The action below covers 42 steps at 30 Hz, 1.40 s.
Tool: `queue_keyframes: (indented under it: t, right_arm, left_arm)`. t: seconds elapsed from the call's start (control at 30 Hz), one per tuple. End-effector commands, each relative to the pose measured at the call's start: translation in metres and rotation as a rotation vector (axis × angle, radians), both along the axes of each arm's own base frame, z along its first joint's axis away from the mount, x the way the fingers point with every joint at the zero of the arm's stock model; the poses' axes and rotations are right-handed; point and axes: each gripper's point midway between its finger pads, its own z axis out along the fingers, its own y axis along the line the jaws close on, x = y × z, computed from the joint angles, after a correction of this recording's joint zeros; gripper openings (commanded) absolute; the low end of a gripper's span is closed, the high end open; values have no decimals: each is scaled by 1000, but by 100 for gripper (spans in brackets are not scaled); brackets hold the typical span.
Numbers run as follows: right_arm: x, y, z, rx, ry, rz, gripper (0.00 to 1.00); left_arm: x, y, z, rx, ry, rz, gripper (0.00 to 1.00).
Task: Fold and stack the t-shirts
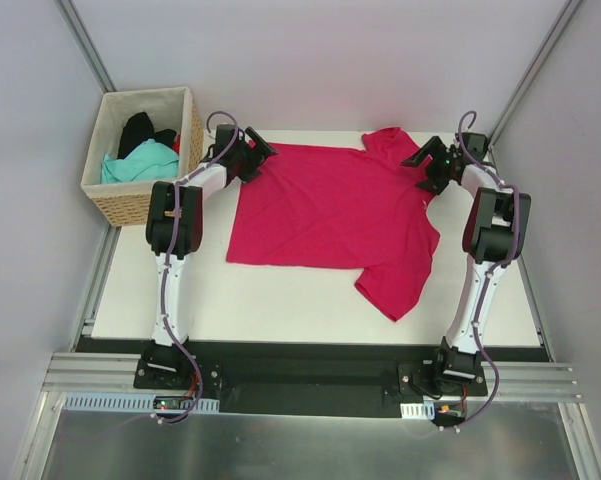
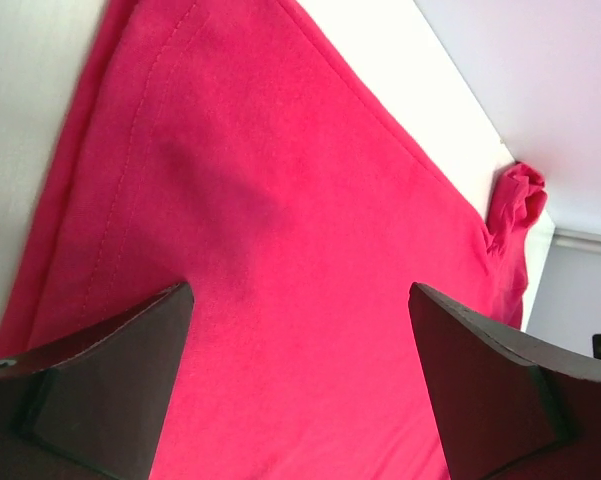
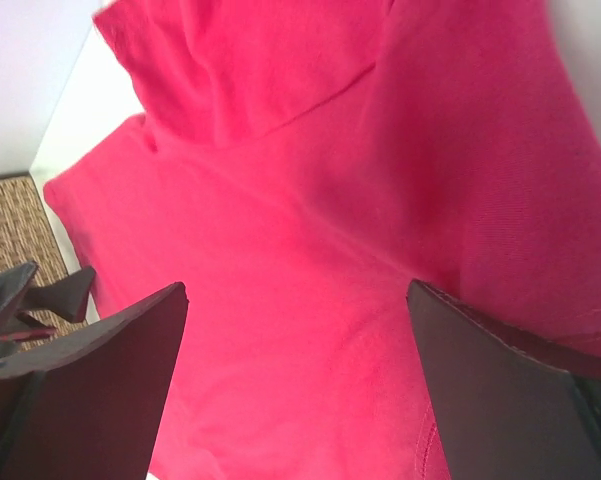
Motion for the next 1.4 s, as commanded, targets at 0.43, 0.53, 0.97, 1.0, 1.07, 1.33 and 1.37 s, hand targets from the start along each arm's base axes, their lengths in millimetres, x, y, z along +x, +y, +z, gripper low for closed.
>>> queue_keyframes:
  t: [0.43, 0.53, 0.97, 1.0, 1.07, 1.33, 1.37]
  right_arm:
    - [37, -22, -2, 12, -17, -21, 97]
    - [37, -16, 31, 46, -71, 4, 96]
    - [-96, 24, 256, 8, -410, 157, 97]
    - [-130, 22, 229, -13, -296, 107, 97]
    - [-171, 24, 197, -23, -200, 80, 97]
    - [-348, 17, 68, -160, 253, -35, 97]
    - [-355, 15, 62, -178, 271, -42, 97]
  left_arm:
    - [31, -4, -5, -41, -25, 50, 89]
    - [25, -5, 19, -36, -59, 26, 90]
    - [-101, 7, 256, 168, -355, -69, 90]
    - [-123, 14, 213, 181, -228, -41, 89]
    - [-171, 33, 206, 173, -167, 44, 87]
    - [-300, 73, 47, 115, 234, 236, 68]
    - [-304, 77, 35, 136, 261, 244, 68]
